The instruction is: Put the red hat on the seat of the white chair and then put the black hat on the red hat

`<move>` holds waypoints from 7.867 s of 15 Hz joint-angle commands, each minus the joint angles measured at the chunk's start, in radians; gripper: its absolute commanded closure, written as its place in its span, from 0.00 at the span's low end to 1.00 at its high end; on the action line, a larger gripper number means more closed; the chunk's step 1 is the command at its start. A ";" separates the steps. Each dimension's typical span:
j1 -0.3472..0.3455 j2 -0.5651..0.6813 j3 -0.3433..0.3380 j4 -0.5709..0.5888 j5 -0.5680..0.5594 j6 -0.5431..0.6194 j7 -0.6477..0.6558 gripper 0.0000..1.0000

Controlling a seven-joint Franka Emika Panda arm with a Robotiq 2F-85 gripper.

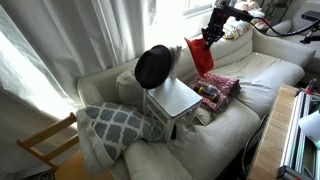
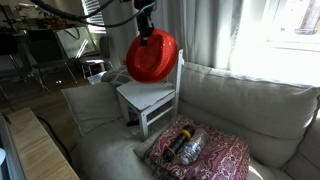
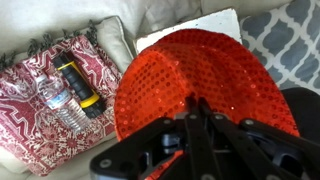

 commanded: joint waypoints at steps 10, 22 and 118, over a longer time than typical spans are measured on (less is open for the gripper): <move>0.059 0.204 0.190 0.076 0.024 -0.014 0.723 0.99; 0.043 0.522 0.186 0.334 0.311 0.044 0.959 0.99; -0.066 -0.073 0.253 0.082 0.287 -0.124 0.068 0.98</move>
